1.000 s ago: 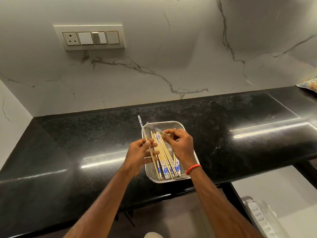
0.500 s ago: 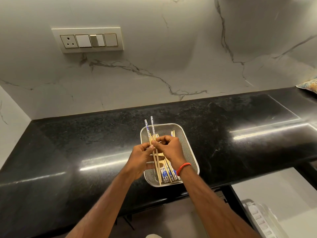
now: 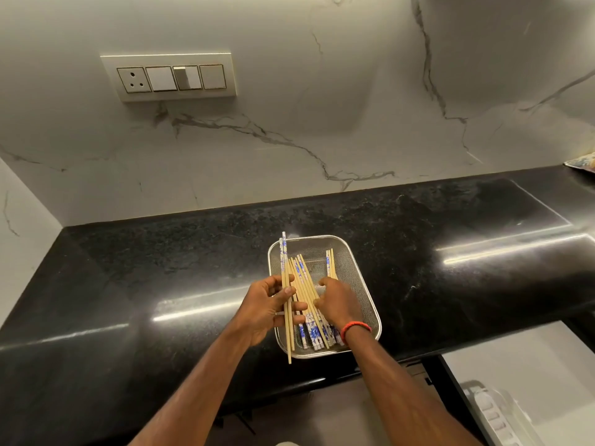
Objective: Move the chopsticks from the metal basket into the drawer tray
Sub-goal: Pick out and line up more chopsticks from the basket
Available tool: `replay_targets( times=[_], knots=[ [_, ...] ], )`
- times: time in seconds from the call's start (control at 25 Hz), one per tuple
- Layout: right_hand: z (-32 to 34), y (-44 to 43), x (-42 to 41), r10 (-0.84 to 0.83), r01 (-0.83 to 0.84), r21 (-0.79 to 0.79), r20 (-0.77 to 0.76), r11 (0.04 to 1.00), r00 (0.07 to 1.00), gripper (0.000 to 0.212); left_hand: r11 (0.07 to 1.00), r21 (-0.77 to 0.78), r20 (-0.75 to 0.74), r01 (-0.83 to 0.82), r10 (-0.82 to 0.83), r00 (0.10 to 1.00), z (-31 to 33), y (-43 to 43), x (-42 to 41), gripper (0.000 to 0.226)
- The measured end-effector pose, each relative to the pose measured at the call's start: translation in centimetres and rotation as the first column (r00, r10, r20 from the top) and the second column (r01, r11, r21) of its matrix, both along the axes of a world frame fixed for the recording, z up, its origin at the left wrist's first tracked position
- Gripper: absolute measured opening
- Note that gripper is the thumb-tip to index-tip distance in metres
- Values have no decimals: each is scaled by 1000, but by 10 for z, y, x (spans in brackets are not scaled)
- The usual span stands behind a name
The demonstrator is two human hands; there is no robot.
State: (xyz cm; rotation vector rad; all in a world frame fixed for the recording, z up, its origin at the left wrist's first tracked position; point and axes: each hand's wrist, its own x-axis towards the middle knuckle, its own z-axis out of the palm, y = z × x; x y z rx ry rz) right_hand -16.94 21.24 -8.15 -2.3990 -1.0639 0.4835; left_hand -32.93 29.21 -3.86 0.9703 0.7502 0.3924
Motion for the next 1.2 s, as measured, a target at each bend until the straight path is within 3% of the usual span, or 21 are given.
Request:
replay_targets(
  times=[0.16,0.32,0.4,0.48,0.52,0.6,0.72,0.92,1.0,1.12,1.2],
  knots=[
    [-1,0,10,-34,33,-23,-55,999,998,11,1000,-2,1,5,-5,1000,1,7,1,24],
    [2,-3,11,-10,7,-35,-100,999,995,10,1000,-7,7,6,-6,1000,3,9,6,23],
    [11,-5,12,-53,64,57,-174,996,983,12,1000,-15,15,23,-23,1000,5,10,6,24],
    [28,-6,14,-126,220,239,-353,946,927,12,999,-28,34,43,-42,999,7,13,6,25],
    [38,-7,16,-124,277,333,-414,902,902,13,998,-32,41,54,-52,998,8,14,6,25],
    [58,-8,16,-8,225,466,-423,856,906,22,996,-41,53,79,-77,996,9,14,7,27],
    [75,-5,3,182,70,507,-431,859,884,30,991,-57,74,122,-117,990,10,12,11,27],
    [69,0,-15,112,237,534,-540,811,834,18,988,-5,71,155,-154,985,13,8,20,25],
    [71,-2,-15,56,370,514,-638,774,768,19,988,23,65,153,-154,986,14,5,24,24],
    [73,-6,-12,60,600,432,-840,673,539,25,986,87,51,141,-145,988,15,-2,34,23],
    [72,-9,-14,52,703,377,-898,603,437,26,980,136,31,142,-148,989,15,-7,41,22]
  ],
)
